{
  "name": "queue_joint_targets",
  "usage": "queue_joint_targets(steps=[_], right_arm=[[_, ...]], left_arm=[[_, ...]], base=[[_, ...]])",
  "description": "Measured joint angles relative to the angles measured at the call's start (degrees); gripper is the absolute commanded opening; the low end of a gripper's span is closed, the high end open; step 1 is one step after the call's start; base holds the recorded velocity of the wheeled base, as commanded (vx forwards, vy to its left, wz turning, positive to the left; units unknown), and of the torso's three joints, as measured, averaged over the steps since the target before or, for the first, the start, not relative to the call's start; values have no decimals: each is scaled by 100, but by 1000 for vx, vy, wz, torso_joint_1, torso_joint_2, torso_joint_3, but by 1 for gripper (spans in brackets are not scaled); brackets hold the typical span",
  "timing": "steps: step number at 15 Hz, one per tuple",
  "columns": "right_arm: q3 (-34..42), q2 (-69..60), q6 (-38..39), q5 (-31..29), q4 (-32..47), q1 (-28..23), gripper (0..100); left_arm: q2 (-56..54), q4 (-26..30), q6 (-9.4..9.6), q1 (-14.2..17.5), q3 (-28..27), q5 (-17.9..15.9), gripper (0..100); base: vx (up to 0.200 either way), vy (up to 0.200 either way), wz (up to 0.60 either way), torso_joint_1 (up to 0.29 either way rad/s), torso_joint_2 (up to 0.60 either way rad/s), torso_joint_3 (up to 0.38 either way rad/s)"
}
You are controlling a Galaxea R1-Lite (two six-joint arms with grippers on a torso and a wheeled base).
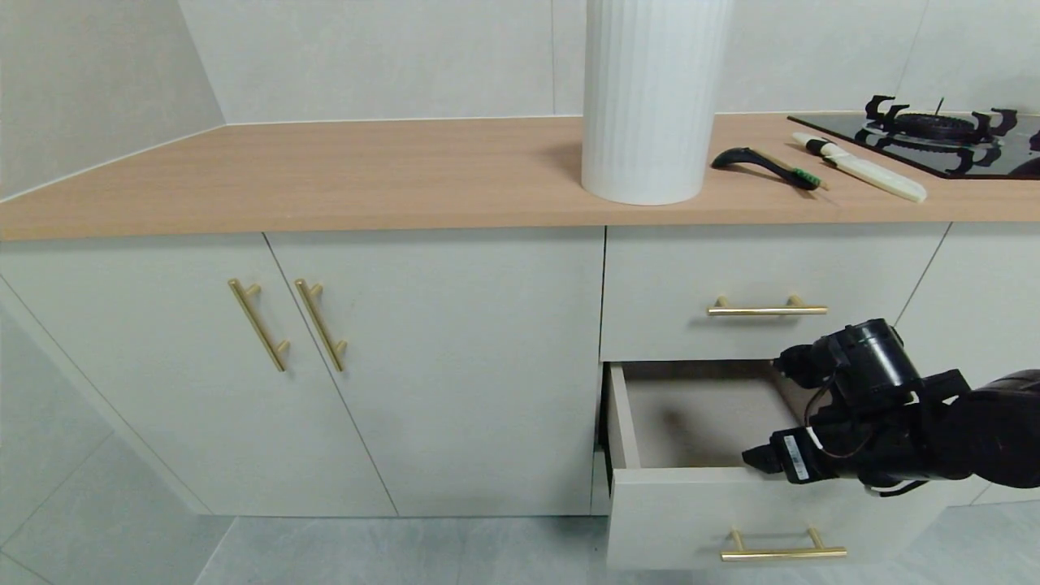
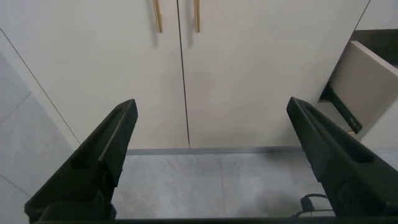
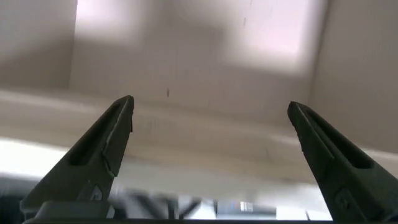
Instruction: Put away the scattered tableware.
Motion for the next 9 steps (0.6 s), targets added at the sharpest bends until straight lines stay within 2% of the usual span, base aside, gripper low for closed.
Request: queue_joint_targets(steps=[3, 9], right_arm=[[-240, -246, -16, 200, 1034, 99, 100], [-341, -386, -418, 206, 1887, 212, 100]], left_arm=[[0, 0, -2, -4, 0, 2, 100], [0, 0, 0, 0, 0, 0, 100]], base=[[0, 0, 0, 0, 0, 0], [0, 0, 0, 0, 0, 0]])
